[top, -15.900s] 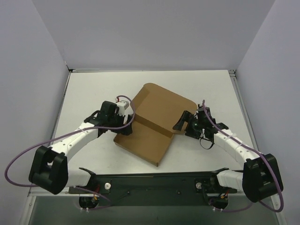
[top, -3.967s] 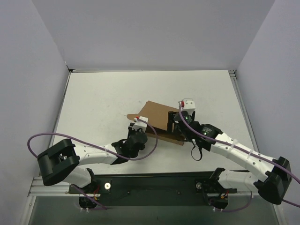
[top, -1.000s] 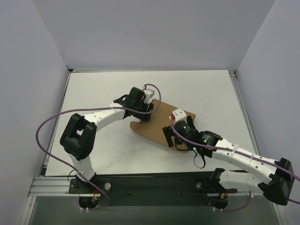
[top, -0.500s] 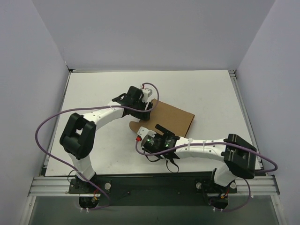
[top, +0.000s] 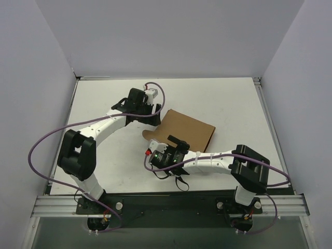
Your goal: Fold the paper box
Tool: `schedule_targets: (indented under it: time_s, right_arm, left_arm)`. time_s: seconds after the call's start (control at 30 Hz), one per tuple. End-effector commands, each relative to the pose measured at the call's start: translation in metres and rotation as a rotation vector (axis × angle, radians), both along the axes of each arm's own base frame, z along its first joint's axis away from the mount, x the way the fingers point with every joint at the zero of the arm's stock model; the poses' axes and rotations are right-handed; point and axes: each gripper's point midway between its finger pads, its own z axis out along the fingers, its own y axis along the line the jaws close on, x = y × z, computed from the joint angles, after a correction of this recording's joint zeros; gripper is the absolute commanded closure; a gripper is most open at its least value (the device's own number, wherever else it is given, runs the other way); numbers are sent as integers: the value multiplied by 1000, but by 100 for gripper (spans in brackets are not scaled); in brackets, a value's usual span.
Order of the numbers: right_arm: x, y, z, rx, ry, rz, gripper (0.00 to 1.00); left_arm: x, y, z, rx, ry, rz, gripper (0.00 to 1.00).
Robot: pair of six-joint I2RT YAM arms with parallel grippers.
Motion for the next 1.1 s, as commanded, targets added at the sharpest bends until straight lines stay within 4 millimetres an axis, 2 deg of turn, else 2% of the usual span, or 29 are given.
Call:
schedule_targets:
  time_s: [0.0, 0.27, 0.37, 0.4, 0.47, 0.5, 0.6, 0.7, 0.73, 0.8, 0.87, 0.9, 0.97, 1.07]
  right_arm:
    - [9, -7, 4, -46, -20, -28, 13]
    - [17, -21, -12, -87, 21, -45, 27]
    - [16, -22, -15, -96, 28, -36, 44]
    - [16, -22, -15, -92, 33, -31, 56]
    - [14, -21, -16, -75, 52, -24, 70]
    - [14, -21, -15, -69, 54, -25, 80]
    - [12, -21, -14, -60, 75, -14, 93]
    - [8, -21, -7, -47, 103, -5, 100]
    - [7, -20, -4, -36, 108, -6, 100]
    - [3, -18, 8, 4, 136, 1, 100]
    - [0, -18, 15, 35, 157, 0, 100]
    - [-4, -19, 22, 56, 181, 10, 100]
    - [-5, -17, 35, 105, 209, 12, 100]
    - [-16, -17, 49, 178, 313, 41, 100]
  left_arm:
    - [16, 8, 42, -87, -85, 37, 13]
    - [29, 34, 60, -125, -117, 106, 13]
    - [32, 42, 67, -145, -129, 125, 13]
    - [34, 49, 69, -149, -131, 139, 13]
    - [34, 52, 75, -167, -137, 143, 13]
    - [35, 57, 77, -171, -140, 153, 13]
    - [32, 60, 86, -189, -156, 152, 13]
    - [27, 67, 95, -203, -181, 160, 12]
    - [25, 72, 105, -211, -206, 168, 12]
    - [20, 77, 108, -220, -219, 172, 12]
    - [17, 84, 120, -237, -254, 181, 12]
    - [12, 83, 119, -249, -249, 170, 12]
    - [5, 84, 134, -273, -293, 152, 12]
    - [-7, 82, 151, -293, -355, 104, 12]
